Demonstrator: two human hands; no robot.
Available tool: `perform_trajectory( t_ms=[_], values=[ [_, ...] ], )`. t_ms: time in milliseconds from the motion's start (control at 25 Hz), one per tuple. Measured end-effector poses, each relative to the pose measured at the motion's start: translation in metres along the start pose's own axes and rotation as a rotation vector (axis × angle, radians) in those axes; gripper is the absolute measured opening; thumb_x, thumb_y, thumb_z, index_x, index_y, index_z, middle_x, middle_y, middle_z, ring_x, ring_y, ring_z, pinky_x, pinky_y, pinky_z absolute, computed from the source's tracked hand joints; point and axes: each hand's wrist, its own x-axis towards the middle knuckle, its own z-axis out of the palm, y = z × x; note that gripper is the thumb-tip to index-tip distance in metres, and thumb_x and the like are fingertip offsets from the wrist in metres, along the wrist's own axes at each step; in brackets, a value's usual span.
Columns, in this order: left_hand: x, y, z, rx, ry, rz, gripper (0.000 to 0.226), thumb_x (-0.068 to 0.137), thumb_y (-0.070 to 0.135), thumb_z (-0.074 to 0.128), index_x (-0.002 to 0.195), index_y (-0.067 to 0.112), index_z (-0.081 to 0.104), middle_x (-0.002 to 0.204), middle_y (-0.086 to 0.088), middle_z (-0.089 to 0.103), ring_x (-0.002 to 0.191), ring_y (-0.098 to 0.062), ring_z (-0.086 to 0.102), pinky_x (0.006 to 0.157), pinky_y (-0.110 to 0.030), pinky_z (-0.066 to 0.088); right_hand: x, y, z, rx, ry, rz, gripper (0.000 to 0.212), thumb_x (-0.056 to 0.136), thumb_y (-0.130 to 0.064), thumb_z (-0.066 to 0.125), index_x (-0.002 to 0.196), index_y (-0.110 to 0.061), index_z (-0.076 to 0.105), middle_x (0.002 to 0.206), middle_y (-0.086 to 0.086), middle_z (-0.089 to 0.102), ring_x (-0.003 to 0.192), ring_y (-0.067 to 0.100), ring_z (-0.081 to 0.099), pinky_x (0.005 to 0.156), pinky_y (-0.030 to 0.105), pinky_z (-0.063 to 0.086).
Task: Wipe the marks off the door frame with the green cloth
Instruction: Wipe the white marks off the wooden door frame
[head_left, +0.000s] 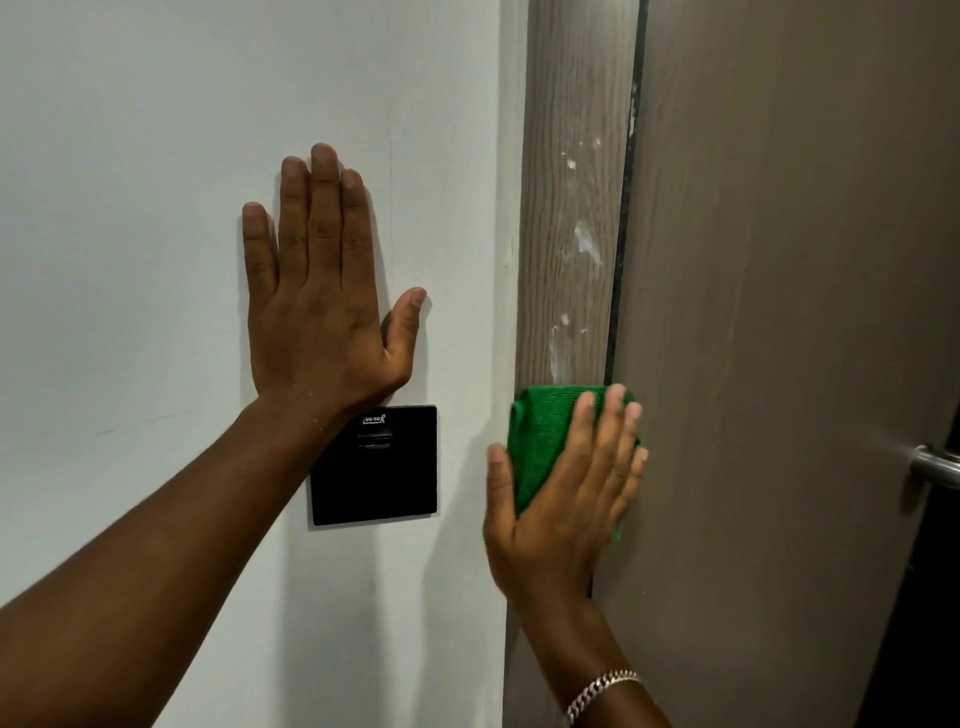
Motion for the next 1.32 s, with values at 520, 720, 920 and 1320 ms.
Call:
perform_trajectory(
  t_ms=[520,720,920,1320],
  values=[
    [-0.001,0.000,0.000,-0.011,-0.005,0.005,0.086,0.093,0.058,0.027,0.155,0.007,-0.003,0.165,-0.018,0.002,0.153,-0.035,0.001,0.123,-0.053,0.002,0.031,-0.003,-0.003,0.039,0.049,-0.055,0.073,0.094,-0.053,0.043,0.151,-0.008,0.028,0.162,0.012,0.024,0.153,0.028,0.015,0.124,0.053,0.015],
    [-0.001,0.000,-0.001,-0.014,-0.015,0.001,0.085,0.093,0.058,0.026,0.155,0.007,-0.003,0.166,-0.018,0.001,0.153,-0.034,-0.001,0.123,-0.052,0.001,0.043,0.005,-0.005,0.012,0.057,-0.264,0.067,0.095,-0.049,0.047,0.148,-0.011,0.035,0.158,0.012,0.032,0.152,0.029,0.020,0.123,0.054,0.016],
    [-0.001,0.000,-0.001,-0.016,-0.013,0.003,0.086,0.093,0.059,0.025,0.155,0.007,-0.002,0.166,-0.018,0.002,0.153,-0.034,0.001,0.124,-0.052,0.002,0.047,-0.004,-0.004,-0.003,0.051,-0.313,0.067,0.095,-0.047,0.048,0.148,-0.009,0.036,0.158,0.014,0.033,0.151,0.031,0.021,0.123,0.054,0.017],
    [-0.001,-0.001,-0.002,-0.008,-0.016,0.001,0.086,0.093,0.057,0.029,0.155,0.005,-0.001,0.166,-0.018,0.001,0.153,-0.033,-0.001,0.124,-0.052,0.001,0.070,0.001,-0.009,0.073,0.068,-0.264,0.068,0.094,-0.046,0.050,0.146,-0.005,0.039,0.157,0.014,0.034,0.151,0.029,0.022,0.123,0.054,0.019]
  ],
)
